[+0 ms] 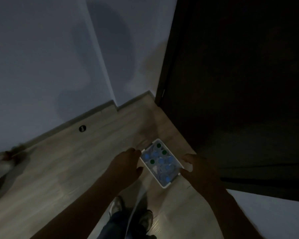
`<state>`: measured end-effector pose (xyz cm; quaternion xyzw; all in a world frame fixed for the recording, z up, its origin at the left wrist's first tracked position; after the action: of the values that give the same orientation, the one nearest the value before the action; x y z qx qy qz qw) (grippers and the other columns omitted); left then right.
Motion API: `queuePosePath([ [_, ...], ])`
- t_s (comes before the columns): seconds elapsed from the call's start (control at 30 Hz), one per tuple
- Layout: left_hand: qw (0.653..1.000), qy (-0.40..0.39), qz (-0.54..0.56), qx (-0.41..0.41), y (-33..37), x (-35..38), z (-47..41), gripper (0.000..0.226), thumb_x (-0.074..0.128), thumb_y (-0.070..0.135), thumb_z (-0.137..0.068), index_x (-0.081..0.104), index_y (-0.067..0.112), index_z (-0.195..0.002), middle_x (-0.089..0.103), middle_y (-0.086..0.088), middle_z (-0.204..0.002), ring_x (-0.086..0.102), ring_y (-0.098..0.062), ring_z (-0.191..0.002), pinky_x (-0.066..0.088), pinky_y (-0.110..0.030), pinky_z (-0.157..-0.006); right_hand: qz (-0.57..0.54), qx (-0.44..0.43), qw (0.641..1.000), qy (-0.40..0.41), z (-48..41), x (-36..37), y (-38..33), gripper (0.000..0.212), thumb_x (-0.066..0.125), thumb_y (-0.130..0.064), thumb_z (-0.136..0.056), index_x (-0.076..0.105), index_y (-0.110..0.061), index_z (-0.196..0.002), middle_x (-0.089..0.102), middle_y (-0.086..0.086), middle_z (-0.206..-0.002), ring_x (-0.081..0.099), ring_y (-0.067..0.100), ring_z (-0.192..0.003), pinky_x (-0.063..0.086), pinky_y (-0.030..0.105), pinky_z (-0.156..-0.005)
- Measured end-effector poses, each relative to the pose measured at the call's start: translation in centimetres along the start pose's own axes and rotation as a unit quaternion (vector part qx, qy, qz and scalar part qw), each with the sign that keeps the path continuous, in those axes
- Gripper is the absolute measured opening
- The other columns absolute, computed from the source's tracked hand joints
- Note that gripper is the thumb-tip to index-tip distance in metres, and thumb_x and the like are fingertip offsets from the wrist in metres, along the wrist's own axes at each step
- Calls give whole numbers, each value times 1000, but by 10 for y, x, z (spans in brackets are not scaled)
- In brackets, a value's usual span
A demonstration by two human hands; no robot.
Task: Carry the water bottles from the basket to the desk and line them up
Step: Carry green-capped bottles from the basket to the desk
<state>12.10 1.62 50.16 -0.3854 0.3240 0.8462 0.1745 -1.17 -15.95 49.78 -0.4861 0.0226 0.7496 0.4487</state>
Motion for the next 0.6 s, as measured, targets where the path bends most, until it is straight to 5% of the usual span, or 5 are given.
queuePosePath([
  [0.4, 999, -34, 19, -25, -91, 158, -144, 49, 57, 34, -90, 43, 21, -136, 48, 0, -131, 51, -13, -113, 43, -23, -91, -16, 0, 1000, 8, -154, 143, 97, 46, 68, -30, -84, 53, -21, -127, 60, -3, -125, 56, 10, -113, 47, 23, -91],
  [0.6, 999, -34, 28, -21, -132, 247, -204, 50, 57, 36, -90, 42, 24, -136, 48, 3, -134, 50, -10, -115, 42, -23, -94, -26, 2, 999, 26, -217, 215, 136, 43, 70, -25, -83, 57, -18, -123, 62, -1, -120, 58, 11, -108, 47, 21, -84],
])
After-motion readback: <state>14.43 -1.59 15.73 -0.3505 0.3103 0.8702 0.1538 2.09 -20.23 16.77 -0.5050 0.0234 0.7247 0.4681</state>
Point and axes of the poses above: each hand's wrist, its own z-axis away from the middle knuckle, its own x-axis out of the palm, y = z × x, the point moved 5 cm from there along -z, towards the middle knuckle
